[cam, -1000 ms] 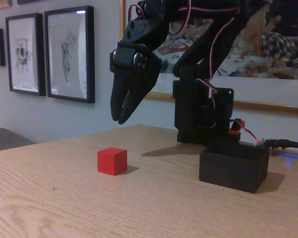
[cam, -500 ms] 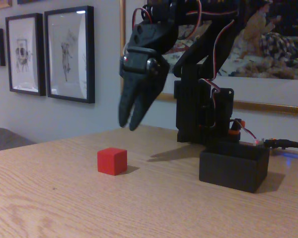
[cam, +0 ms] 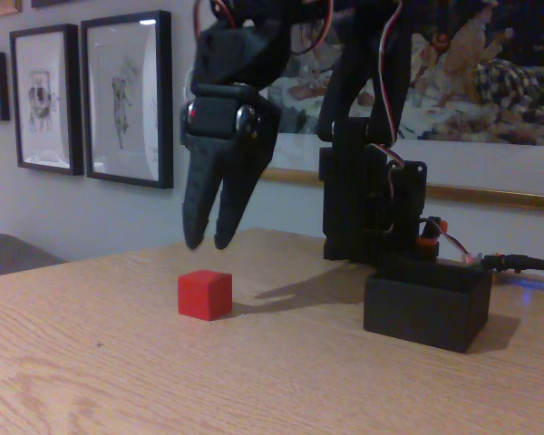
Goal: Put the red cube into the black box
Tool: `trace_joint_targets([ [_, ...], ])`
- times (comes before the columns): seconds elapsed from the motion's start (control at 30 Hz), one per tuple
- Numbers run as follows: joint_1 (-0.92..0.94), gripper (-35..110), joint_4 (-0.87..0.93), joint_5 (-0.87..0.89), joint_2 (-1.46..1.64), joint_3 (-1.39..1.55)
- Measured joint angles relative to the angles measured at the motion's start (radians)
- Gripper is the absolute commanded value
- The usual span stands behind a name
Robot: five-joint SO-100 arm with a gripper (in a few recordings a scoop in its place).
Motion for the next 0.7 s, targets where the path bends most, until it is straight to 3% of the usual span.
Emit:
trace_joint_targets([
  [0.7, 0.008, 29, 0.046, -0.034, -0.224, -0.12],
])
